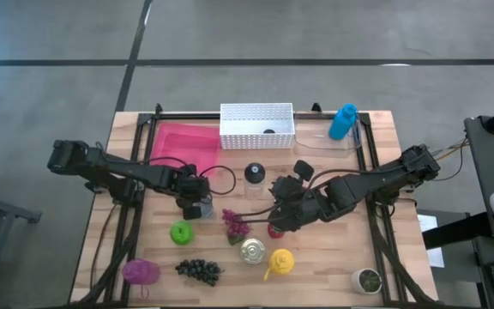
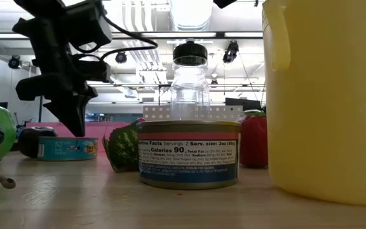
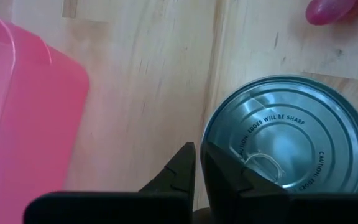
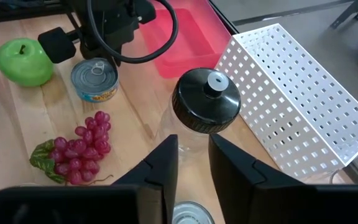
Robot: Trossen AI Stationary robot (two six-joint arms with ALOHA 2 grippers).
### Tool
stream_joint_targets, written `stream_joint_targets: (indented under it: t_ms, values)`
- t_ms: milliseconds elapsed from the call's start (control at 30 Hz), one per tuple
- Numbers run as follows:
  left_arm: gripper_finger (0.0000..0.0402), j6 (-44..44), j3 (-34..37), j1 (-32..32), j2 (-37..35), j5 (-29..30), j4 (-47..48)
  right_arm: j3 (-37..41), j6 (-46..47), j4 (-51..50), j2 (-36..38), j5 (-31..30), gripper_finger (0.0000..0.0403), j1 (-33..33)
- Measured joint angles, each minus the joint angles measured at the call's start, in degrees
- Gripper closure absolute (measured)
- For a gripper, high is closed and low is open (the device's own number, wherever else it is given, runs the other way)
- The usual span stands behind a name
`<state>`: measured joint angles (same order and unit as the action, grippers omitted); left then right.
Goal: Pick & Place Food Item
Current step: Put the yellow tuna can into the pink bin
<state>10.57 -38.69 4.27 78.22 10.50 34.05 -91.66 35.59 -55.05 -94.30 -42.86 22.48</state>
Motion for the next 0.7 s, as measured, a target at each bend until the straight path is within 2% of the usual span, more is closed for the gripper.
stream_joint_targets:
  t_ms: [400,567,700]
  values:
    - [0.0368,1.4,1.43,-0.11,-0.09,0.0,-1.84,0.0,-0.02,0.07,0.0,-0.02,0.0321,-0.02]
    - [0.0395,1.48,1.43,-0.13,-0.1,-0.35,-1.72,0.0,-0.02,0.09,0.0,-0.02,0.0331,-0.05]
    - [0.0398,1.49,1.46,-0.13,-0.13,-1.11,-1.83,0.0,-0.02,0.11,0.0,-0.02,0.0335,-0.05]
